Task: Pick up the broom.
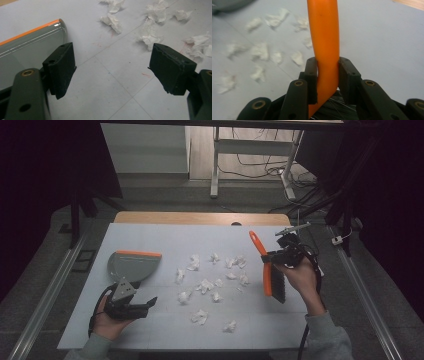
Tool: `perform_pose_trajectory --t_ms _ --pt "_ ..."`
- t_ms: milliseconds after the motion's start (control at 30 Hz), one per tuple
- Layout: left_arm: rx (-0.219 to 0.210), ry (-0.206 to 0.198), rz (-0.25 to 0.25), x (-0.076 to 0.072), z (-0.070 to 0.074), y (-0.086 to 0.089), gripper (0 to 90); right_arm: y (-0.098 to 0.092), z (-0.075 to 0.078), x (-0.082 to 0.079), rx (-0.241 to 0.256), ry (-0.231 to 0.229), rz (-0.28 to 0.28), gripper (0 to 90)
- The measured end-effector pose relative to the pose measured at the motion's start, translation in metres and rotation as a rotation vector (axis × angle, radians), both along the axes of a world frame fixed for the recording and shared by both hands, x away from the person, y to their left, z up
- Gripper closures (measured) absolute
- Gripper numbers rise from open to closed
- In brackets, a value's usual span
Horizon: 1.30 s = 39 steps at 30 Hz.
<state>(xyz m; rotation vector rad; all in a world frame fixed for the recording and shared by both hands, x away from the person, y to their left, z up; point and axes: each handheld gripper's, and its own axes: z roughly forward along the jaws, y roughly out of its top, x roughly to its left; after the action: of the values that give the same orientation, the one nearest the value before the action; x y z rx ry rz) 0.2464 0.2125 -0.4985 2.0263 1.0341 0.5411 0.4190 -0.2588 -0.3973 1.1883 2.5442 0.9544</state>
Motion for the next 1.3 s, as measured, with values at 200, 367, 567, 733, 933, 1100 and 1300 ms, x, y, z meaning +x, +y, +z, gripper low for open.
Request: perform_pose_trajectory --t_ms 200,367,567,733,933,1100,1300 --pt "-0.011 -0.014 -0.024 0.001 0.005 -0.009 22.2 0.013 0.006 -0.007 0.040 -0.027 0.031 71.0" --pt "-0.009 -0.031 -0.068 0.002 0.012 -0.026 22.2 0.025 0.012 -0.013 0.102 -0.049 0.059 71.0" --pt "-0.048 -0.027 -0.123 0.005 0.022 -0.046 22.2 0.047 0.015 -0.016 0.159 -0.080 0.090 71.0" --pt "-0.089 -0.039 -0.124 0.008 0.031 -0.060 21.3 0.069 0.013 -0.015 0.210 -0.070 0.140 71.0" --pt "-0.127 -0.040 -0.141 0.014 0.042 -0.077 21.1 0.097 0.006 -0.014 0.266 -0.056 0.169 71.0" --pt "-0.133 -0.044 -0.160 0.019 0.045 -0.092 19.5 0.106 0.006 -0.017 0.292 -0.062 0.167 71.0" --pt "-0.146 -0.042 -0.194 0.024 0.046 -0.111 19.2 0.109 0.000 -0.017 0.356 -0.061 0.152 71.0"
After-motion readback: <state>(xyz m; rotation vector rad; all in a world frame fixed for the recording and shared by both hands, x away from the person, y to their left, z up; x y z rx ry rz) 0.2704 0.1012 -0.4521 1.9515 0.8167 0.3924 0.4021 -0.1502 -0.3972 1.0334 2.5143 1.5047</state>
